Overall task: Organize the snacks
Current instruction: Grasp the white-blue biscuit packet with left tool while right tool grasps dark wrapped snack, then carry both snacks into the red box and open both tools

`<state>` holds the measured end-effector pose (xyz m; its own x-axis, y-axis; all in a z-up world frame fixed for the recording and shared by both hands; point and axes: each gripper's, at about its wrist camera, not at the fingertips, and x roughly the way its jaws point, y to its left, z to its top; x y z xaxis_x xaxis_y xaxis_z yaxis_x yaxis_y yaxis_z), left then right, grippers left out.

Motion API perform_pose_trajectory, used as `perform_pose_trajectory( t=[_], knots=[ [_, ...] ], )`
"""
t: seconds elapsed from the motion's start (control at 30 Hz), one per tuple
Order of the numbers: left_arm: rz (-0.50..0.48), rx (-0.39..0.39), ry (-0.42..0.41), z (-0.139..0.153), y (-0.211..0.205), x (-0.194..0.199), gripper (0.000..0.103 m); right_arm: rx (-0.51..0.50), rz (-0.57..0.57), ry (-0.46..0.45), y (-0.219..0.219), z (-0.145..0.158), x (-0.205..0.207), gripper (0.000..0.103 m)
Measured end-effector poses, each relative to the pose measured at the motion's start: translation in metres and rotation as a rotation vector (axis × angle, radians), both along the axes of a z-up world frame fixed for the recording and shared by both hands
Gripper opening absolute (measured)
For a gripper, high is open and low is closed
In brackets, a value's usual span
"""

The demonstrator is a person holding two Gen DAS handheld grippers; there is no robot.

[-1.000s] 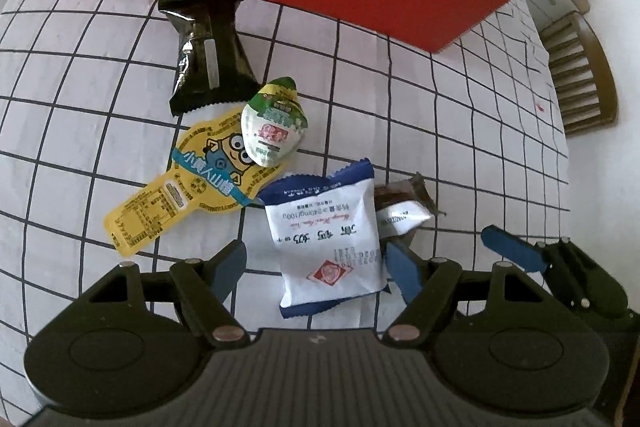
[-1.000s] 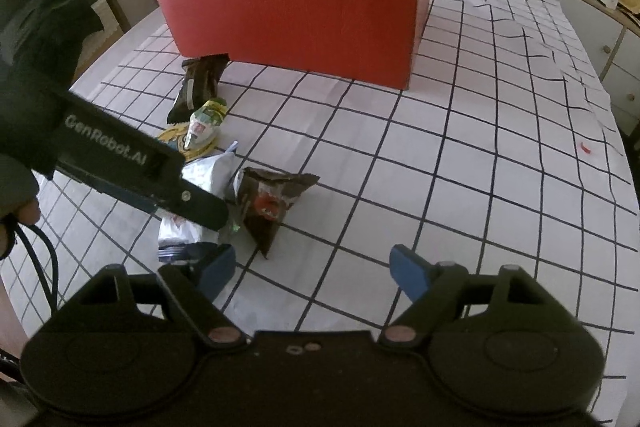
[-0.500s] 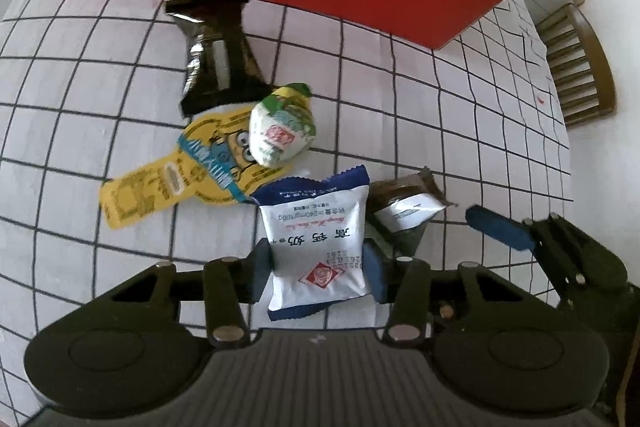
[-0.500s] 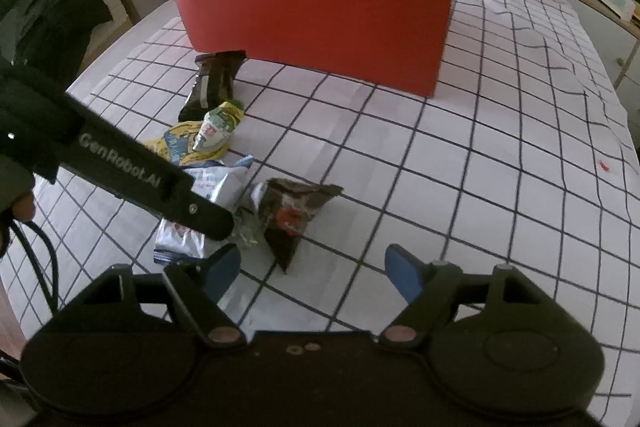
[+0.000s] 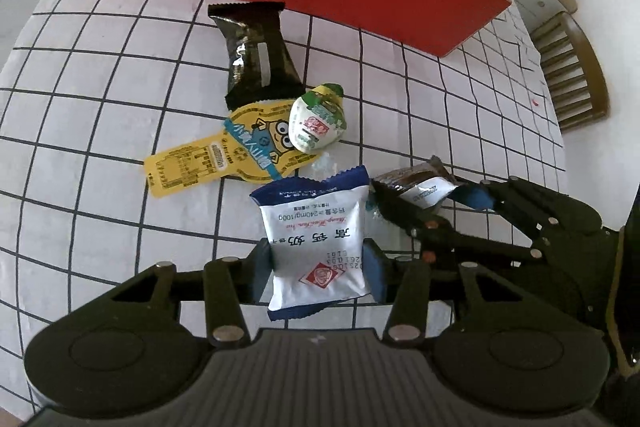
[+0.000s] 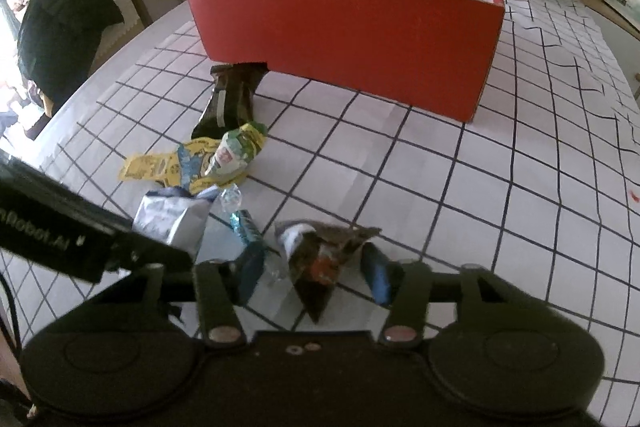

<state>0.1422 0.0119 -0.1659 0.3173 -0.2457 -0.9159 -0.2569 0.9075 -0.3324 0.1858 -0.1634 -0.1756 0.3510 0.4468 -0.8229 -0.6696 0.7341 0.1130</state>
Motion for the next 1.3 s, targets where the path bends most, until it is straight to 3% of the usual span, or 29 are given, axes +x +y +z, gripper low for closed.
perform_pose_trajectory(
  t=[0.07, 0.17, 0.53, 1.3],
  knots=[
    [0.002, 0.002, -0.001, 0.0, 0.001, -0.002, 0.047, 0.011, -0.01, -0.001, -0.001, 0.0, 0.0, 0.038],
    [0.003, 0.009, -0.006, 0.002, 0.002, -0.005, 0.047, 0.029, -0.028, 0.004, -0.003, 0.0, -0.001, 0.034],
    [0.001, 0.04, -0.054, 0.019, 0.003, -0.013, 0.047, 0.061, -0.102, -0.023, -0.016, 0.016, -0.014, 0.033],
    [-0.011, 0.17, -0.303, 0.114, 0.023, -0.012, 0.047, 0.168, -0.119, -0.183, -0.01, 0.122, -0.026, 0.032]
  ],
)
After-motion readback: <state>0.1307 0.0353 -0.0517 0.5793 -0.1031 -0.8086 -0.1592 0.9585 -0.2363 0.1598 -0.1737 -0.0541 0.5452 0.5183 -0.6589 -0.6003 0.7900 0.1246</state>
